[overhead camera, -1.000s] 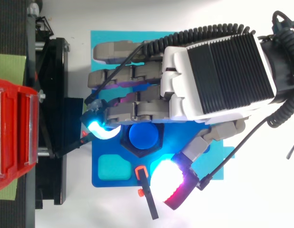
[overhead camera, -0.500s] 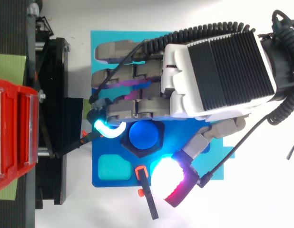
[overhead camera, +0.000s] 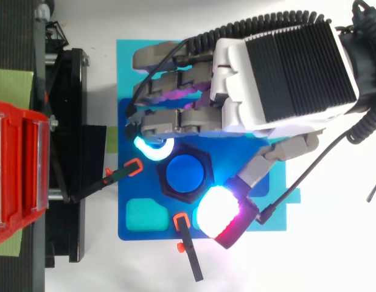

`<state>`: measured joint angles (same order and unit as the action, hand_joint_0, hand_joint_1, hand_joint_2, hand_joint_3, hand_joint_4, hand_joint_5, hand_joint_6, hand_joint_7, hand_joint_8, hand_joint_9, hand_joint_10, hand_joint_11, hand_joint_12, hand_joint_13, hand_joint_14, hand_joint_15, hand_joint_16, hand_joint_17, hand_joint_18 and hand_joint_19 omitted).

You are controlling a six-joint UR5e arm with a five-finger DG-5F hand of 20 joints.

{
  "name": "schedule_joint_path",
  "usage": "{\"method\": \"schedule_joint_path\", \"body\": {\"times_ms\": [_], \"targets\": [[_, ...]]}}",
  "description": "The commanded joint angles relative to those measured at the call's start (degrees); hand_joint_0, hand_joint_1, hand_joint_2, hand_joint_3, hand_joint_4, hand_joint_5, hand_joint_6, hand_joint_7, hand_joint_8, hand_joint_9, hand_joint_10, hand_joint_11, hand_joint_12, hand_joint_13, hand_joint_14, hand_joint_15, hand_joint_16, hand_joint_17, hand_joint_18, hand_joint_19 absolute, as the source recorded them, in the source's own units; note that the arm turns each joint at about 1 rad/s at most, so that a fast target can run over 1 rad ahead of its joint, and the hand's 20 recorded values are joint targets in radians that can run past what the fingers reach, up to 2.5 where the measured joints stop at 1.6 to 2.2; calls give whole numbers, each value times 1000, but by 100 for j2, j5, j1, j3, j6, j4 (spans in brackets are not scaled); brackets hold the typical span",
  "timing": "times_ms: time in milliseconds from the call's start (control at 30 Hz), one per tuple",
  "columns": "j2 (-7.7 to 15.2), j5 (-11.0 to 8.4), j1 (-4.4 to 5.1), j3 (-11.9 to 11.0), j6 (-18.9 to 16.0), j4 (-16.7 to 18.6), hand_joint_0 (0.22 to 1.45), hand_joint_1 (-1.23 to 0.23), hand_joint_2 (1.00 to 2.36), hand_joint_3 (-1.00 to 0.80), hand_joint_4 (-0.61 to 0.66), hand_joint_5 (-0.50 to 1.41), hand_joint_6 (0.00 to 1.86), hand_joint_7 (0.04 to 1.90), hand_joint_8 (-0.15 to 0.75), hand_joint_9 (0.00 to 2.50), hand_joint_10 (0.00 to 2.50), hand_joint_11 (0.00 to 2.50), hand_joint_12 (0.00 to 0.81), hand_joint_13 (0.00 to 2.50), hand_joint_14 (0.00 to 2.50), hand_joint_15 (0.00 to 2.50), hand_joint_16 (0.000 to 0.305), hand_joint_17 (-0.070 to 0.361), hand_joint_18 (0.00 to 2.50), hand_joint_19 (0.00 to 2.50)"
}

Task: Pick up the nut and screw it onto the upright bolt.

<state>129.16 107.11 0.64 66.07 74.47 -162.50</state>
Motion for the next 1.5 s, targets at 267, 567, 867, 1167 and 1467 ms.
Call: {"method": "schedule_joint_path", "body": {"times_ms": [267,567,867,1167,1467], "targets": [[-5,161,-143,-41,6,-27,484,-240,1000,-500,146,86,502,1417,269,1589,7,174,336,889,0,6,44,98,648,101],[-5,337,-318,-490,50,-642,495,-246,1000,-500,124,106,500,1445,232,1741,7,191,306,1023,0,24,39,88,844,237],[-5,355,-406,-1043,235,-1495,489,-246,1000,-500,166,39,505,1226,272,1592,8,202,331,945,1,46,44,99,769,238],[4,267,-354,-1219,173,-1442,472,-268,1000,-500,211,-112,502,727,282,1165,1,89,380,712,2,34,54,121,569,232],[12,-50,-99,-859,41,-1223,451,-297,1000,-500,123,-190,501,621,248,468,0,0,403,194,0,0,61,137,0,29]]}}
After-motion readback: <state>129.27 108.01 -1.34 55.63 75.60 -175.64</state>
